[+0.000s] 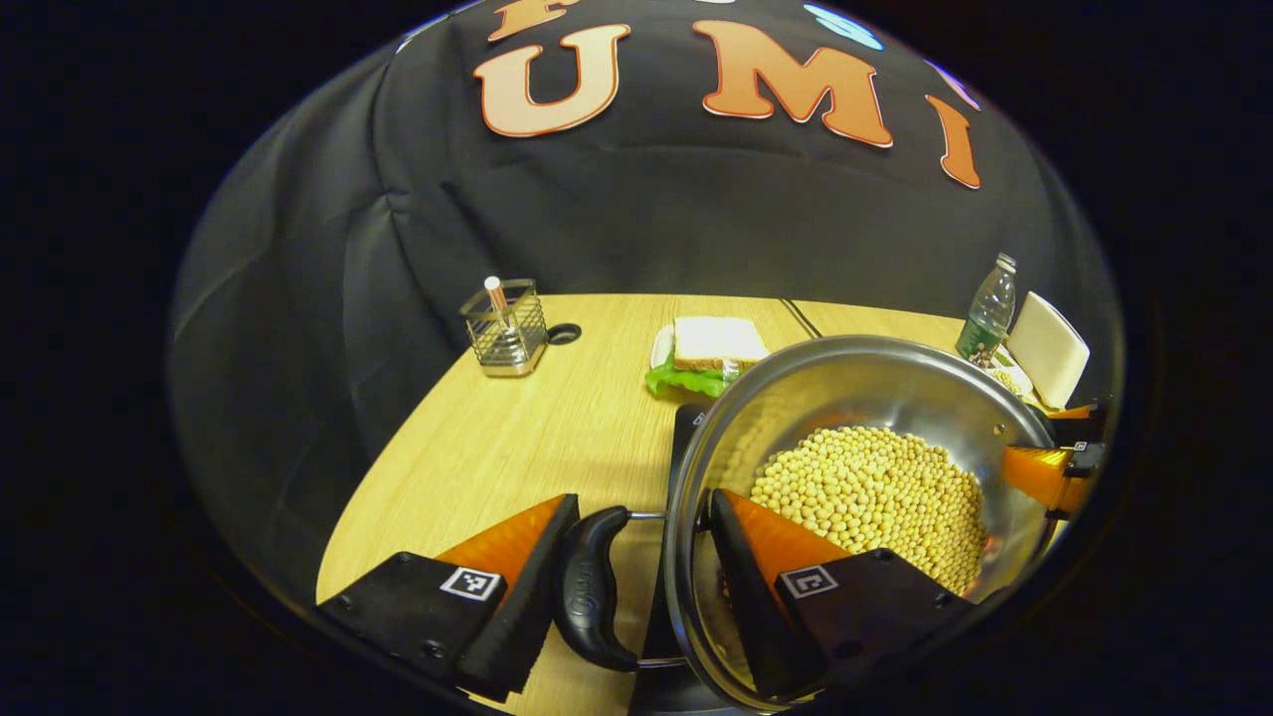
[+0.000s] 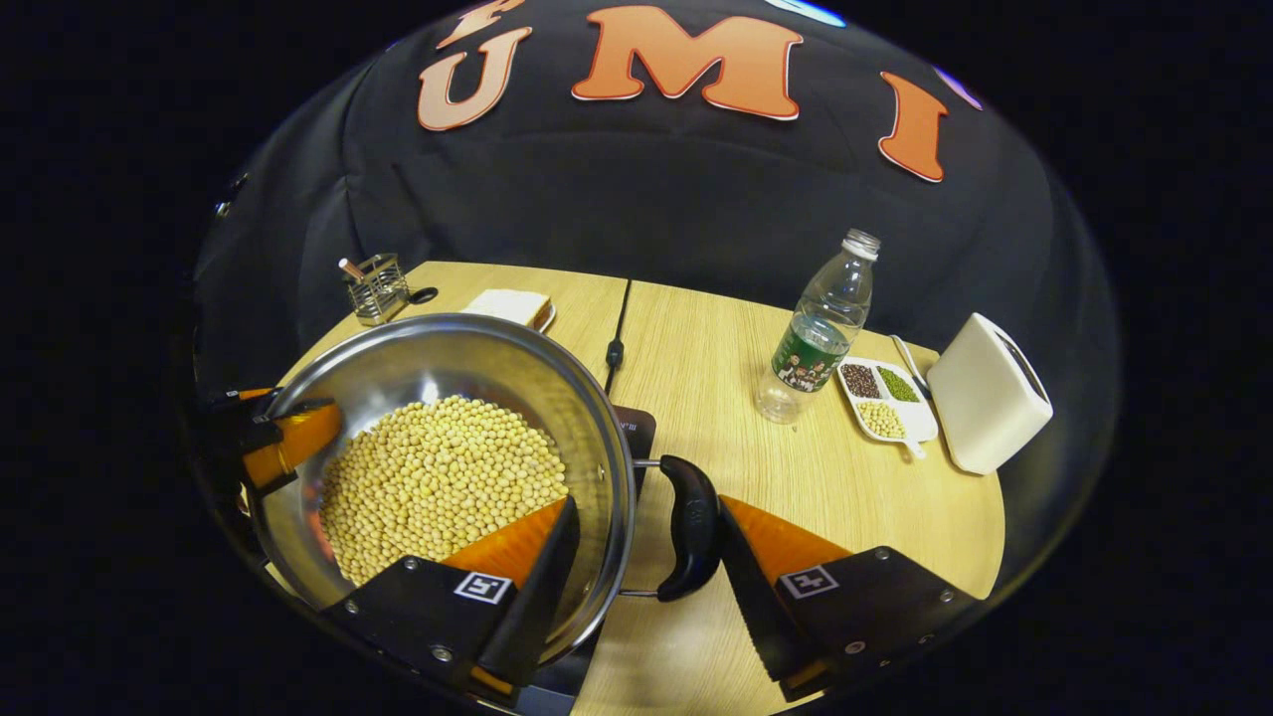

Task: First push the handle of the pot to place it horizontally, then grasp the pot with both hands and set it on the induction cooktop.

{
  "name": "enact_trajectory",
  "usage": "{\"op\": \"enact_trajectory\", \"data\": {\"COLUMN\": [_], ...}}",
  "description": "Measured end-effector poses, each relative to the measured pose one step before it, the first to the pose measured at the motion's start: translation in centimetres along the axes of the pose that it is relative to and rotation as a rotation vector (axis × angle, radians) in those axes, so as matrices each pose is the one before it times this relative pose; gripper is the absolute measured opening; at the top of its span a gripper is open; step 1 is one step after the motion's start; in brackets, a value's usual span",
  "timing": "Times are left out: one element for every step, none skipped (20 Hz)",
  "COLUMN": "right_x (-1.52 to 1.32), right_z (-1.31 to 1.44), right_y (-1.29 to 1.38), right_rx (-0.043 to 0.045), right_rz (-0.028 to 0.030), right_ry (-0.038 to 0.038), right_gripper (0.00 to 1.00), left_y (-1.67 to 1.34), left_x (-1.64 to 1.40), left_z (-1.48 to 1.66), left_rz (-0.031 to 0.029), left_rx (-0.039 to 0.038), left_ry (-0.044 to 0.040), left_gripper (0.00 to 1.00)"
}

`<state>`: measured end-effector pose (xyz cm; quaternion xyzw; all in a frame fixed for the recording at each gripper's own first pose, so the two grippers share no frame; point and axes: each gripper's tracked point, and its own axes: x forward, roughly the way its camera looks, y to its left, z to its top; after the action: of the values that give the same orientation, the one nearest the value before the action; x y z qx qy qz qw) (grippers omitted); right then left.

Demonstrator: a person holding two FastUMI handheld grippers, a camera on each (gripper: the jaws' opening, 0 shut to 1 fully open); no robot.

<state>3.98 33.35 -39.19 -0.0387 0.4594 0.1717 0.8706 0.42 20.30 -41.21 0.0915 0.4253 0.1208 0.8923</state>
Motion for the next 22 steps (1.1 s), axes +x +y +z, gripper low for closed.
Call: {"op": "enact_trajectory", "data": {"right_x": [-0.389,-0.898,-0.95,-0.983,-1.093,-0.949,-1.213,-1.114,-1.315,-1.259,-1.879,-1.152,-1.144,-1.252,-1.309,-1.185,-1.163,-1.182,-1.382,-0.931,-0.785,-0.575], "right_z": [1.295,1.124,1.335,1.364,1.517,1.364,1.359,1.152,1.207,1.12,1.372,1.363,1.348,1.448,1.544,1.384,1.199,1.18,1.024,0.857,0.768,0.669], "right_y": [0.239,-0.256,-0.345,-0.606,-0.833,-0.846,-0.761,-0.503,-0.405,-0.668,-1.497,-1.337,-1.279,-1.233,-1.368,-1.369,-1.572,-1.553,-1.668,-1.496,-1.451,-1.186], "right_rx": [0.00019,-0.00142,-0.00272,-0.00261,-0.00294,-0.00091,0.00367,0.00498,0.01043,0.00433,-0.00083,-0.00207,-0.0015,-0.0042,-0.00634,-0.01209,-0.01463,-0.01582,-0.01538,-0.01347,-0.00942,-0.0024], "right_rz": [0.00532,-0.00119,-0.00345,-0.01006,-0.01534,-0.01531,-0.00781,0.01448,0.01146,0.00516,-0.00268,-0.01274,-0.01332,-0.01363,-0.01473,-0.01565,-0.01818,-0.01926,-0.02179,-0.0206,-0.01994,-0.01427], "right_ry": [-0.03628,-0.03896,-0.04769,-0.05316,-0.05788,-0.05543,-0.05035,-0.0388,-0.03323,-0.03076,-0.03368,-0.03797,-0.04129,-0.04621,-0.04799,-0.04401,-0.03669,-0.02874,-0.02139,-0.01673,-0.01581,-0.01412], "right_gripper": [0.84,0.83,0.84,0.84,0.84,0.84,0.84,0.85,0.88,0.89,0.92,0.93,0.94,0.94,0.94,0.94,0.95,0.95,0.95,0.95,0.95,0.95], "left_y": [0.259,0.436,0.242,0.053,0.039,-0.33,-0.417,-0.359,-0.472,-0.492,-0.516,-0.423,-0.212,-0.403,-0.628,-0.623,-0.953,-0.586,-0.091,-0.504,-0.411,-0.417], "left_x": [-0.636,-0.653,-0.75,-0.843,-0.93,-1.115,-1.023,-1.124,-0.953,-0.956,-1.058,-1.105,-1.16,-0.997,-0.758,-0.884,-0.248,-0.601,-1.33,-0.549,-0.453,-0.427], "left_z": [1.115,1.171,1.265,1.448,1.521,1.516,1.428,1.765,1.781,1.774,2.01,1.678,1.807,1.929,1.701,1.523,2.085,1.663,1.117,1.274,0.877,1.01], "left_rz": [0.00878,0.01596,0.01465,0.00692,0.00373,-0.00355,-0.00726,-0.00932,-0.00681,-0.00987,-0.00587,-0.005,-0.0043,-0.00386,-0.01365,-0.00801,-0.0117,-0.00807,-0.00747,-0.00722,-0.00566,-0.00618], "left_rx": [0.00417,0.00852,0.00691,0.00155,-0.00285,-0.00247,-0.00138,-0.00399,-0.00623,-0.00963,-0.01291,-0.01746,-0.01904,-0.01842,-0.0148,-0.01673,-0.01617,-0.01586,-0.01877,-0.01646,-0.01252,-0.00294], "left_ry": [-0.03503,-0.03887,-0.04001,-0.04349,-0.04529,-0.03943,-0.03697,-0.04776,-0.04339,-0.04667,-0.04446,-0.04545,-0.04034,-0.0378,-0.03736,-0.0294,-0.02774,-0.02414,-0.02372,-0.01615,-0.01119,-0.00967], "left_gripper": [0.86,0.86,0.86,0.86,0.89,0.85,0.85,0.85,0.85,0.85,0.85,0.85,0.85,0.91,0.93,0.95,0.97,0.99,0.99,0.99,0.99,0.99]}}
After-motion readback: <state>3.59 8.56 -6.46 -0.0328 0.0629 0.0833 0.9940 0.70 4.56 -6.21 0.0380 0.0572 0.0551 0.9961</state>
